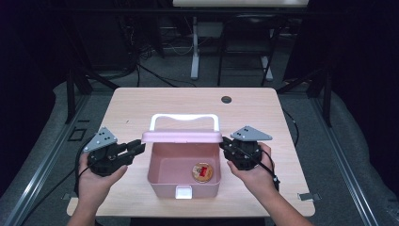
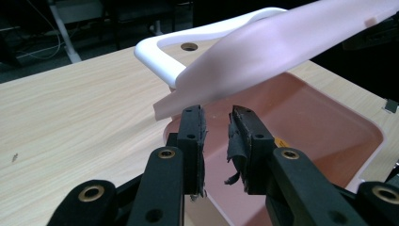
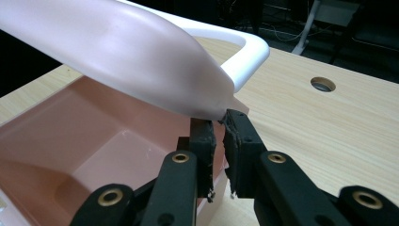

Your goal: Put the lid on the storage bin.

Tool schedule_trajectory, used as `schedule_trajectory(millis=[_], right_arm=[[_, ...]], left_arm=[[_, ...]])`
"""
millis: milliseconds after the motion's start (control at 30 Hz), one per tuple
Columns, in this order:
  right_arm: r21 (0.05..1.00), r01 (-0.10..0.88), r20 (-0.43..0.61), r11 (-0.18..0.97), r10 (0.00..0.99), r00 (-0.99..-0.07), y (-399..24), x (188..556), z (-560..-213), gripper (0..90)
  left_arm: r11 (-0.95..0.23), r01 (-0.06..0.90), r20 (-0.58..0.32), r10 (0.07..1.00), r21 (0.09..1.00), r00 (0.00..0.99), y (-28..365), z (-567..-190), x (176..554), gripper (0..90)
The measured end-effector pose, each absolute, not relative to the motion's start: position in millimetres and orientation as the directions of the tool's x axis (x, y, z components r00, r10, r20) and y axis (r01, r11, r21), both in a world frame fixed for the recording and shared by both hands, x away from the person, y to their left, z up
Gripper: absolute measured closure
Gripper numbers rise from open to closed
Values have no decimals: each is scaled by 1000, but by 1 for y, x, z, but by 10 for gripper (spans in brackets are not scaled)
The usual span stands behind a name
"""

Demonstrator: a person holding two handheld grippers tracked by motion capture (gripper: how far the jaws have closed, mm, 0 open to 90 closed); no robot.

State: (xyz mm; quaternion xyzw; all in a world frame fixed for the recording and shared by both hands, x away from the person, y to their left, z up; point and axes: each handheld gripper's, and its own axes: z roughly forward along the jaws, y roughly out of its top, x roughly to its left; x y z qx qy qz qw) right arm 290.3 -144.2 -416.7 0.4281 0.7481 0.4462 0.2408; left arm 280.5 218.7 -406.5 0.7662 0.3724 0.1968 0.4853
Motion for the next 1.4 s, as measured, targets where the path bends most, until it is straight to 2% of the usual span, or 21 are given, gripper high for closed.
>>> schedule_trajectory(millis=[267,600,1167,1400], right_arm=[[872,429,29,235,851,-525,-146,289,-418,808],[874,427,37,232,844,-536,-148,285,-411,804],[875,419,41,242,825,-563,-152,273,-394,796],[873,433,80,225,809,-582,-156,268,-390,790]], left_arm=[[-273,363,-37,753,891,656,217,-393,276,779],[-311,371,-9,756,875,655,213,-386,278,788],[-331,388,-22,735,860,677,215,-384,281,785],[-333,393,-33,727,857,686,216,-386,280,783]])
